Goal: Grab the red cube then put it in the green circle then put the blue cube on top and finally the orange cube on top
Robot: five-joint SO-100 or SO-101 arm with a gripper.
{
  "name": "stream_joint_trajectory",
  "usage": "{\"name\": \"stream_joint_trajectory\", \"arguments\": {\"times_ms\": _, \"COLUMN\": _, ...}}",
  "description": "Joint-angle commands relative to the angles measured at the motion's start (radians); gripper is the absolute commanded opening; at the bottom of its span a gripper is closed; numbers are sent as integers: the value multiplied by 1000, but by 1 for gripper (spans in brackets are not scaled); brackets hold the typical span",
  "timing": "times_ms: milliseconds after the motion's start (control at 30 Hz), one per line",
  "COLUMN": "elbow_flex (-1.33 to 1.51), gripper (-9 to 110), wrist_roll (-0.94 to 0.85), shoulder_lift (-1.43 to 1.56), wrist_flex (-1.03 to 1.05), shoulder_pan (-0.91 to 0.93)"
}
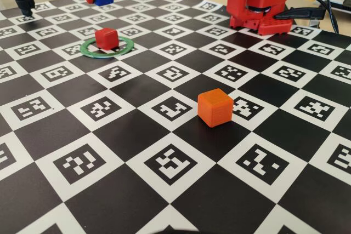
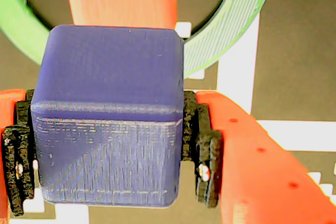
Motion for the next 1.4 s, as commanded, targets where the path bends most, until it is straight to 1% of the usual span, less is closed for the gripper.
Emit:
{"name": "stream_joint_trajectory", "arguments": {"times_ms": 0, "elbow_flex": -44, "gripper": 8, "wrist_roll": -11, "shoulder_lift": 86, "wrist_flex": 0, "shoulder_pan": 18}}
{"name": "stream_joint_trajectory", "arguments": {"times_ms": 267, "elbow_flex": -149, "gripper": 8, "wrist_roll": -2, "shoulder_lift": 2, "wrist_flex": 37, "shoulder_pan": 37}}
{"name": "stream_joint_trajectory", "arguments": {"times_ms": 667, "elbow_flex": -156, "gripper": 8, "wrist_roll": 32, "shoulder_lift": -29, "wrist_flex": 35, "shoulder_pan": 12}}
{"name": "stream_joint_trajectory", "arguments": {"times_ms": 1100, "elbow_flex": -81, "gripper": 8, "wrist_roll": 57, "shoulder_lift": -17, "wrist_flex": -6, "shoulder_pan": -35}}
{"name": "stream_joint_trajectory", "arguments": {"times_ms": 1367, "elbow_flex": -37, "gripper": 8, "wrist_roll": 29, "shoulder_lift": -14, "wrist_flex": -38, "shoulder_pan": -35}}
